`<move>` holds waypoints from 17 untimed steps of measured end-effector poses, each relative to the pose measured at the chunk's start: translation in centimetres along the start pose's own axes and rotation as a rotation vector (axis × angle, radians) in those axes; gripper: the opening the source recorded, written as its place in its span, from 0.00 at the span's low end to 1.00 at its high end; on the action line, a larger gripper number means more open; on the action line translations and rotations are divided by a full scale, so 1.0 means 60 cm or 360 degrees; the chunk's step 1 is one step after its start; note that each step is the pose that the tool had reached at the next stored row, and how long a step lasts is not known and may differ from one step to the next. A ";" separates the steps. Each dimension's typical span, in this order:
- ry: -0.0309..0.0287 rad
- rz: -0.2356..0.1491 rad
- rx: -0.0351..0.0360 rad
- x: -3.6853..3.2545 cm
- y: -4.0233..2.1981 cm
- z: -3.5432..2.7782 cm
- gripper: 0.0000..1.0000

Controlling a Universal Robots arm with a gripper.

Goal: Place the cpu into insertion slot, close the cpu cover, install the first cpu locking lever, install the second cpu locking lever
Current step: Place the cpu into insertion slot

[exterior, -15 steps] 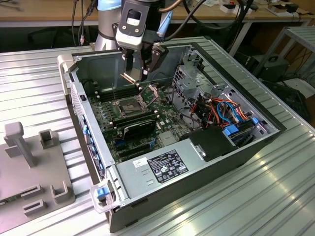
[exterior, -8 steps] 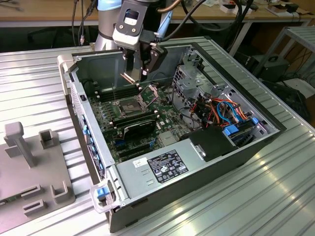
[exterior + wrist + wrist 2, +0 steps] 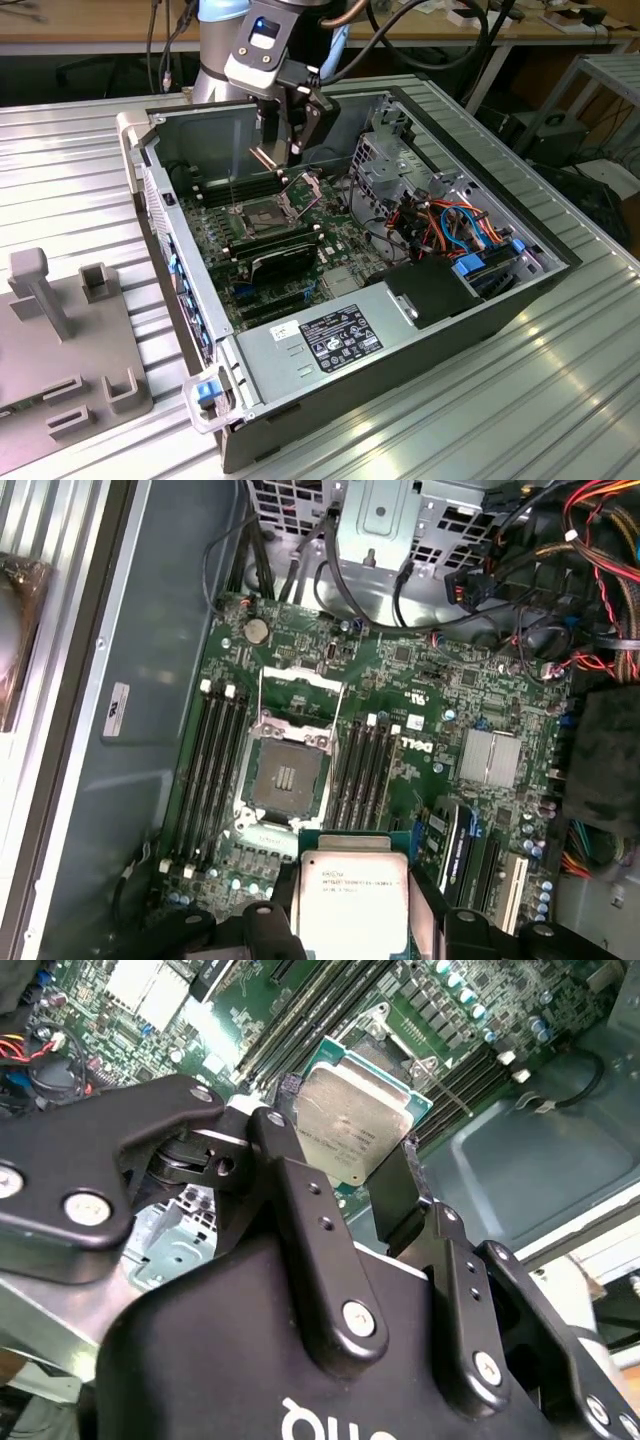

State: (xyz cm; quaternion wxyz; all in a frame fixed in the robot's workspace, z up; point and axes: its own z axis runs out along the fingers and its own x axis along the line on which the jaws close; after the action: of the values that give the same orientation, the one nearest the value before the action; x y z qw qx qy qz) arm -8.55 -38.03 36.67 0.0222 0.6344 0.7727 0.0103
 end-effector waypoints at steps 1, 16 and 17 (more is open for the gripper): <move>-0.00009 0.0018 0.0000 0.000 0.002 0.000 0.53; -0.00031 0.0069 0.0001 0.000 0.003 0.002 0.53; -0.00036 0.0082 0.0002 0.000 0.003 0.002 0.53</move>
State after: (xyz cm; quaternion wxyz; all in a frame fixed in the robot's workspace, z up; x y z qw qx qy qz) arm -8.37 -37.97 36.56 0.0225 0.6540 0.7561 0.0098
